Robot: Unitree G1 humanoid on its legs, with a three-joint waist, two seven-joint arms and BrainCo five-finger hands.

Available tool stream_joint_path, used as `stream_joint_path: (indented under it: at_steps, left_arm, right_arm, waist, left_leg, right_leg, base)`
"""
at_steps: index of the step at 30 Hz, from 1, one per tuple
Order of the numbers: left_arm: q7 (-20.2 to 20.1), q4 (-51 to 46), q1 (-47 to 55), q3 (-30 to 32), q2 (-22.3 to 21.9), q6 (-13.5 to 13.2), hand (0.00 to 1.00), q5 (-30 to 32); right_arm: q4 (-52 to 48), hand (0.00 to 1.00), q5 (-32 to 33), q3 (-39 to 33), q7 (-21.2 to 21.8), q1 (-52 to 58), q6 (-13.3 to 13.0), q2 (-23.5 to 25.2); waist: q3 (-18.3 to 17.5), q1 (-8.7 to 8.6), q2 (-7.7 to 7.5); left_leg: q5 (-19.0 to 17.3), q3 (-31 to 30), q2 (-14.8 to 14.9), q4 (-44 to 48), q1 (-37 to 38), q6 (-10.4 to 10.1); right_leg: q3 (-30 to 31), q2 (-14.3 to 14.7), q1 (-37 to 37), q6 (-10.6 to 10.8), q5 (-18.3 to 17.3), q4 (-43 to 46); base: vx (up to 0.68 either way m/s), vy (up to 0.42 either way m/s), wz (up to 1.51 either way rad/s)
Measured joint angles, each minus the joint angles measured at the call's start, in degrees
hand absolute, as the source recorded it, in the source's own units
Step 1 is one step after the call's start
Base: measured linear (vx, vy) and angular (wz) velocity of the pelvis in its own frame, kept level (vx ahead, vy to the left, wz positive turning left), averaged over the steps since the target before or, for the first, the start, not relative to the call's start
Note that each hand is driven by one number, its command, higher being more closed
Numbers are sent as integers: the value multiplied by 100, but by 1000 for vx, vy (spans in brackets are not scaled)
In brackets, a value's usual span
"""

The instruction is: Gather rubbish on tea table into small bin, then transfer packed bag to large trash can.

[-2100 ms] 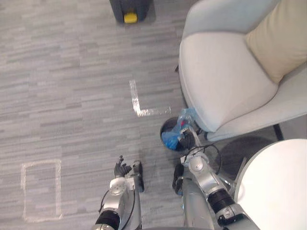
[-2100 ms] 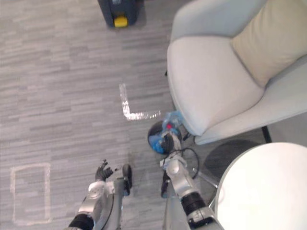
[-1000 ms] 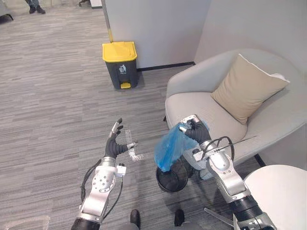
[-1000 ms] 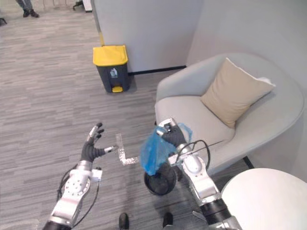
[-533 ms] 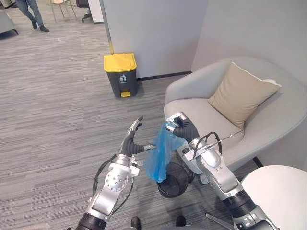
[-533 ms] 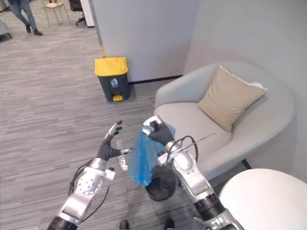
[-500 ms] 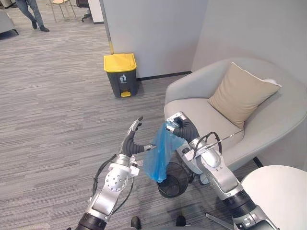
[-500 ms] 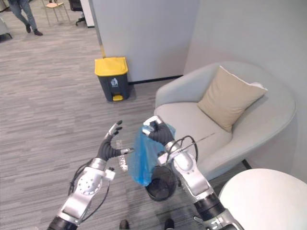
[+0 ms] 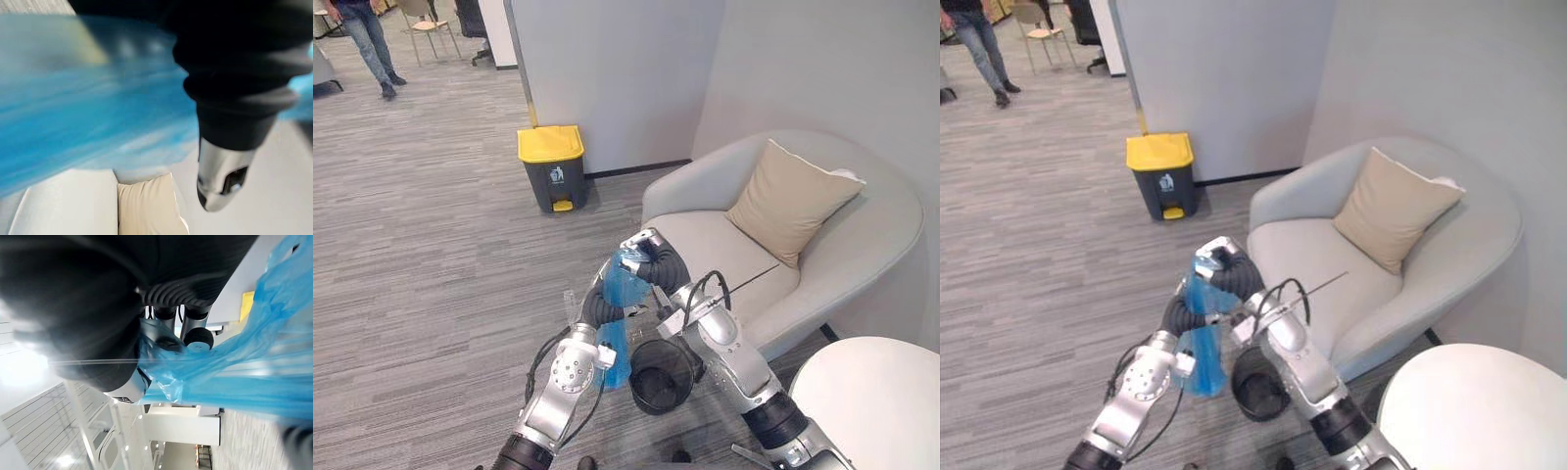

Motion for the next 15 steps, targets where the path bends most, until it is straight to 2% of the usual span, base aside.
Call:
stream_joint_path:
  at_steps: [11,12,15]
  left_arm:
    - [350,608,-12,64,-196,111,0,1]
    - [362,647,-14,64,-196,111,100,1]
    - [399,811,-49,74,-193,114,100,0]
  right_arm:
    - [-2,100,707,526,-14,-388,26,266]
    - [-2,100,739,559,-16,-400,26,291]
    - [-2,100,952,676,-21,-528,28,342]
  waist:
    - [-107,15,-137]
    - [-113,23,-141]
    - [-122,24,-150]
  left_leg:
    - [-14,79,7,-1,13,-19]
    - [-13,85,8,-1,15,-17]
    - [-13,97,14,0,19,-17]
  right_leg:
    - [94,12,-25,18,-19,17]
    - [100,14,-25,24,-15,17]
    - [116,21,-23,31,2,18]
  base:
    - [-2,1,-3]
    - [12,-3,-4]
    - [4,-1,-1]
